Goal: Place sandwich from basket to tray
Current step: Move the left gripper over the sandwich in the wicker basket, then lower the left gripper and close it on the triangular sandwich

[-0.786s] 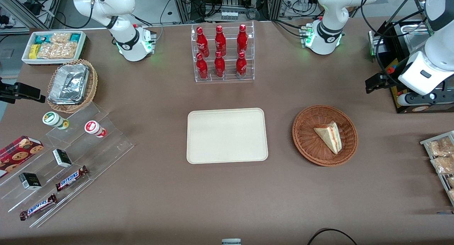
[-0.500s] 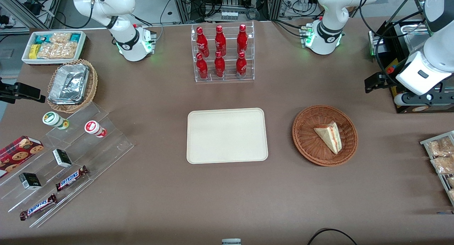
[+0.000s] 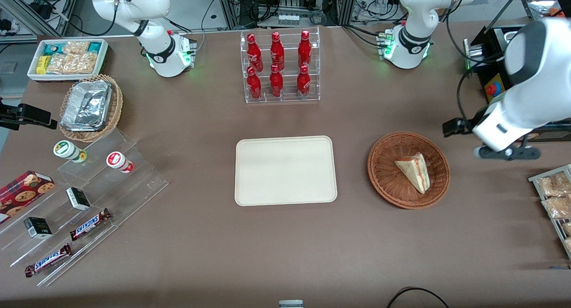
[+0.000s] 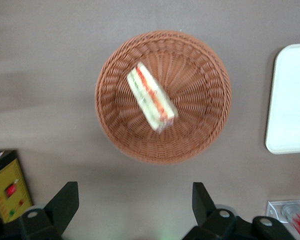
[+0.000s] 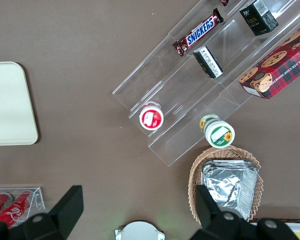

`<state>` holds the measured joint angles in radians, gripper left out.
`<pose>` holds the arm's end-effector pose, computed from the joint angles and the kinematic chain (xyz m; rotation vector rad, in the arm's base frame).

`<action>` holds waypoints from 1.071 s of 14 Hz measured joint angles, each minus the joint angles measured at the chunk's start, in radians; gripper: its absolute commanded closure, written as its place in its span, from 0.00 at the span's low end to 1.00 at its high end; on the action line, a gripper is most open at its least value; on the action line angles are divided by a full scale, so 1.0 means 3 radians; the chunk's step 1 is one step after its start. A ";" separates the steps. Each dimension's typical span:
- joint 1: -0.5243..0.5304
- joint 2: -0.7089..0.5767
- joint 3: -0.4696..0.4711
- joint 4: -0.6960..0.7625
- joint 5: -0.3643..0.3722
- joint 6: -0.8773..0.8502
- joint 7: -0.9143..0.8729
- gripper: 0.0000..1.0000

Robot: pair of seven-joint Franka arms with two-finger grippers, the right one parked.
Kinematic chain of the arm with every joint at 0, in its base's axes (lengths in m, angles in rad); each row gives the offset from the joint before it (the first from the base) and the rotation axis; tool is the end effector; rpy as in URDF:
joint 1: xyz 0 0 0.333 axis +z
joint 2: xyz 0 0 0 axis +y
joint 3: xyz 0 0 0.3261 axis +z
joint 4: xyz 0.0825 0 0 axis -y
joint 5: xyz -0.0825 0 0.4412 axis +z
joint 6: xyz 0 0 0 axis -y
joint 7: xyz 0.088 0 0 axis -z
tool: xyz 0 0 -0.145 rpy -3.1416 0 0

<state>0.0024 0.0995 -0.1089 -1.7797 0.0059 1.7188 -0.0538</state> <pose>0.6203 -0.0641 0.4371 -3.1227 0.0849 0.2500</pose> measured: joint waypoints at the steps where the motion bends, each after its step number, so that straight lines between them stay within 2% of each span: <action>1: -0.0016 0.0008 -0.0003 -0.0138 0.0000 0.0177 0.0000 0.00; 7: -0.0071 0.0003 -0.0006 -0.0919 0.0000 0.1223 -0.0025 0.00; 9: -0.0070 0.0000 -0.0001 -0.1142 0.0000 0.1539 -0.0198 0.00; 11: -0.0070 -0.0001 0.0001 -0.1308 0.0000 0.1780 -0.0503 0.00; 15: -0.0077 0.0005 -0.0002 -0.1389 -0.0003 0.1939 -0.1526 0.00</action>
<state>-0.0207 0.1012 -0.1094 -2.1965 0.0050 2.3004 -0.5116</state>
